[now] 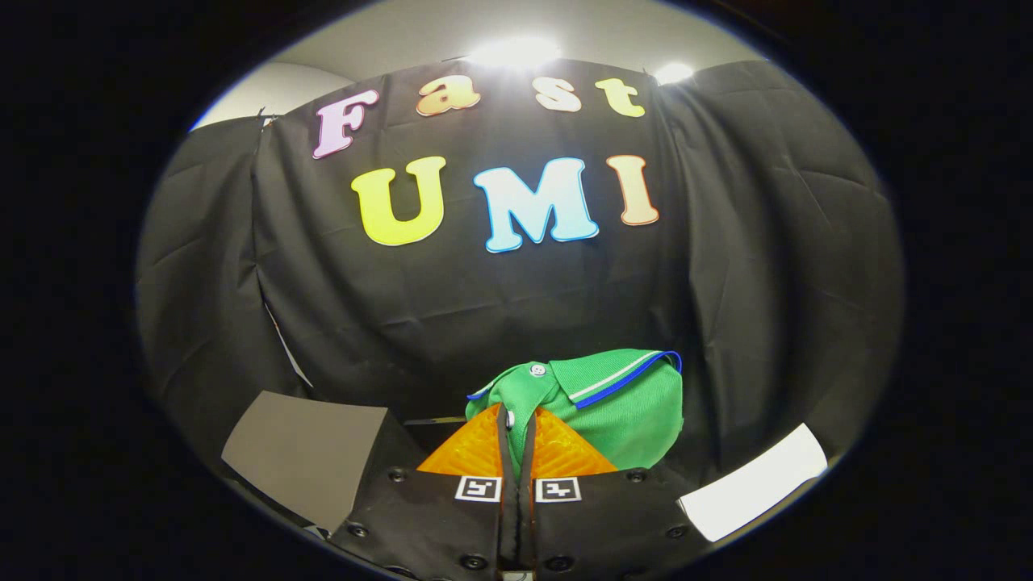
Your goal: Put the clothes into the washing machine and then close the washing machine lid.
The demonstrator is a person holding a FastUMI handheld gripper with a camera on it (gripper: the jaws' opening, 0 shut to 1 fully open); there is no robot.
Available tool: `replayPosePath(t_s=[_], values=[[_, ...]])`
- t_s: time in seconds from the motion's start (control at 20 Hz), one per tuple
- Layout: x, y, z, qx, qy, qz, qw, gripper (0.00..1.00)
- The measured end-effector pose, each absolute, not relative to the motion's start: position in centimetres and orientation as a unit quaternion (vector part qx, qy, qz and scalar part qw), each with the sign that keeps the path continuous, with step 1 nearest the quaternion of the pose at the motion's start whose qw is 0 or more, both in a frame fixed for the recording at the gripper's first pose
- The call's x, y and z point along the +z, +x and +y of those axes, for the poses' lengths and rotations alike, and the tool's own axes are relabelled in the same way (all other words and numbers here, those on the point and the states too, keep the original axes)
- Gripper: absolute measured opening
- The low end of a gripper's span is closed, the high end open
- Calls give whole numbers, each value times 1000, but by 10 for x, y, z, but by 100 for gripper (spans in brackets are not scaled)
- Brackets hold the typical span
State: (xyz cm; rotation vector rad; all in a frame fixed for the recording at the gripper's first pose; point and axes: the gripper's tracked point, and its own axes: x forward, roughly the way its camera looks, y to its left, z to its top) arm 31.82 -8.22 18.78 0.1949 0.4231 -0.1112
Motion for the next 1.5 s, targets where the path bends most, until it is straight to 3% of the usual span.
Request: replayPosePath(t_s=[0.45, 1.5], values=[[142, 322, -80, -45, 95, 240, 965, 2], [-48, 345, -51, -2, 66, 375, 924, 2]])
